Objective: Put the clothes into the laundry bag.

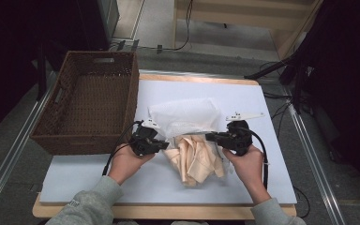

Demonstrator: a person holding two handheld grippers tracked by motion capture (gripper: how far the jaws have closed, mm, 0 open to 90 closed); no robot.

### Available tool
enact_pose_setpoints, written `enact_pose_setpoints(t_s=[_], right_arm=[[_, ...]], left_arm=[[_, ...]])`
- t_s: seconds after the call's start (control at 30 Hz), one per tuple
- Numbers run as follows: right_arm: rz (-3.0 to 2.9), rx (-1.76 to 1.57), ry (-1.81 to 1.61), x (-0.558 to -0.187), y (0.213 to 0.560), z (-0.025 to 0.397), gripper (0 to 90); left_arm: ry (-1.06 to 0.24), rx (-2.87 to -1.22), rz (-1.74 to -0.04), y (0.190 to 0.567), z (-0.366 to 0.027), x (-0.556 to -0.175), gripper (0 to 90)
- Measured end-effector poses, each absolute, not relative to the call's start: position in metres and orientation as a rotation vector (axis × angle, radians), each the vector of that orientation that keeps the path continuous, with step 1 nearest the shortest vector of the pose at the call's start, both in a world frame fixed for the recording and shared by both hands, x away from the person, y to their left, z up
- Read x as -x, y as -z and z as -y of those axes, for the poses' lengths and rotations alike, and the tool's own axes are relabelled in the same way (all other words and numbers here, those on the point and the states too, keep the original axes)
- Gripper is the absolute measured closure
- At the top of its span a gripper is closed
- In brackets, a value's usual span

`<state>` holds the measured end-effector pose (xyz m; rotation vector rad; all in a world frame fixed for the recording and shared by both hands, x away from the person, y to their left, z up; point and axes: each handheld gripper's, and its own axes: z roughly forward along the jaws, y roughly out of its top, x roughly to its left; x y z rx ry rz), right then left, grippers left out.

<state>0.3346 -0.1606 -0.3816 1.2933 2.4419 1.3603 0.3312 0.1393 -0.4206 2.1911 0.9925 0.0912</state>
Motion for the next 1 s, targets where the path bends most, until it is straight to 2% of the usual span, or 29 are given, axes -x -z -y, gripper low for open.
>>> enact_pose_setpoints(t_s=[0.17,0.33,0.47,0.57,0.83,1.0], right_arm=[[-2.465,-1.27,-1.365,-0.336,0.385,0.155,88.1],[-2.472,-1.259,-1.362,-0.335,0.385,0.155,88.1],[-2.471,-1.248,-1.361,-0.334,0.383,0.158,88.1],[-2.472,-1.245,-1.364,-0.332,0.383,0.159,88.1],[-2.472,-1.241,-1.359,-0.331,0.382,0.161,88.0],[-2.472,-1.229,-1.353,-0.33,0.381,0.16,88.0]], left_arm=[[-0.088,-2.165,-0.993,0.427,-0.142,-0.328,87.5],[-0.126,-2.162,-0.982,0.416,-0.146,-0.318,73.7],[-0.15,-2.159,-0.955,0.408,-0.148,-0.304,70.4],[-0.127,-2.146,-0.946,0.409,-0.146,-0.293,72.1],[-0.09,-2.167,-0.958,0.432,-0.137,-0.273,89.4],[-0.013,-2.188,-0.997,0.46,-0.128,-0.267,90.0]])
